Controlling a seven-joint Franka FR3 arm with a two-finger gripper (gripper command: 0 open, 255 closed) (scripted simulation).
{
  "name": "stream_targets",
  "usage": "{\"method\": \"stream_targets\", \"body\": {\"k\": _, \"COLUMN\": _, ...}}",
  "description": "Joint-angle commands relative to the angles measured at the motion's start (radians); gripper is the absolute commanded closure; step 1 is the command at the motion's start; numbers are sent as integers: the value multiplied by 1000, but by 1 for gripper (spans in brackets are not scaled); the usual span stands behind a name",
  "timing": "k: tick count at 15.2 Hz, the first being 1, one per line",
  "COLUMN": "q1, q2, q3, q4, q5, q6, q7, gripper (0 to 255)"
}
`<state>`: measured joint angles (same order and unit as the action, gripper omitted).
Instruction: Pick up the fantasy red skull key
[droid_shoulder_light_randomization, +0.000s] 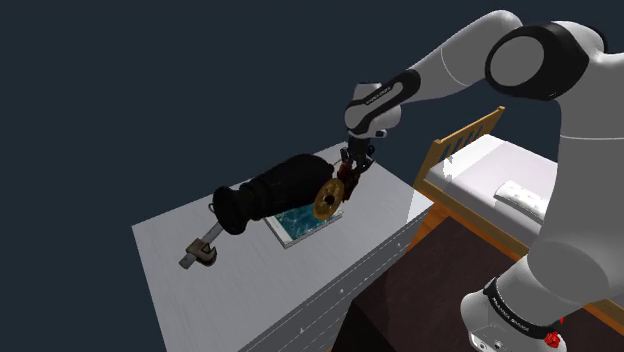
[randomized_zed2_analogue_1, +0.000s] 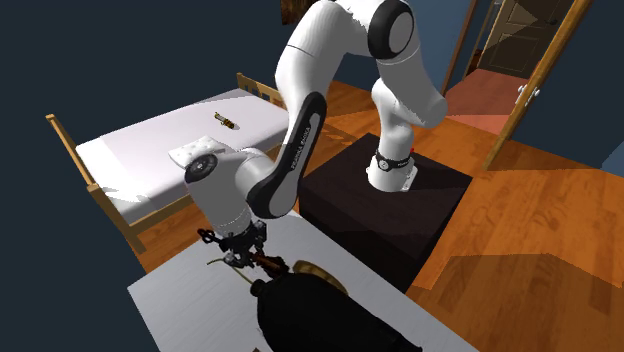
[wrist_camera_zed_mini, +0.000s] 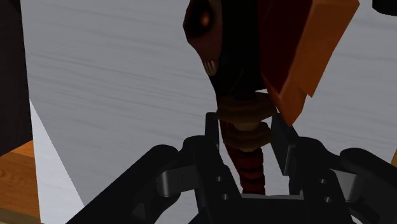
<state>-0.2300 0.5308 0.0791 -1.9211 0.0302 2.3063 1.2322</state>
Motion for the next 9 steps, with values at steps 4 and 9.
{"method": "stream_targets", "body": {"k": 4, "q1": -2, "q2": -52, "q3": 1, "q4": -2, "q5": 2, "q6": -49, "q7": 3, "gripper": 255}}
{"method": "stream_targets", "body": {"k": 9, "q1": -3, "q2": -81, "q3": 2, "q4": 1, "q5": 3, "q6": -81, "q7": 4, "gripper": 255}}
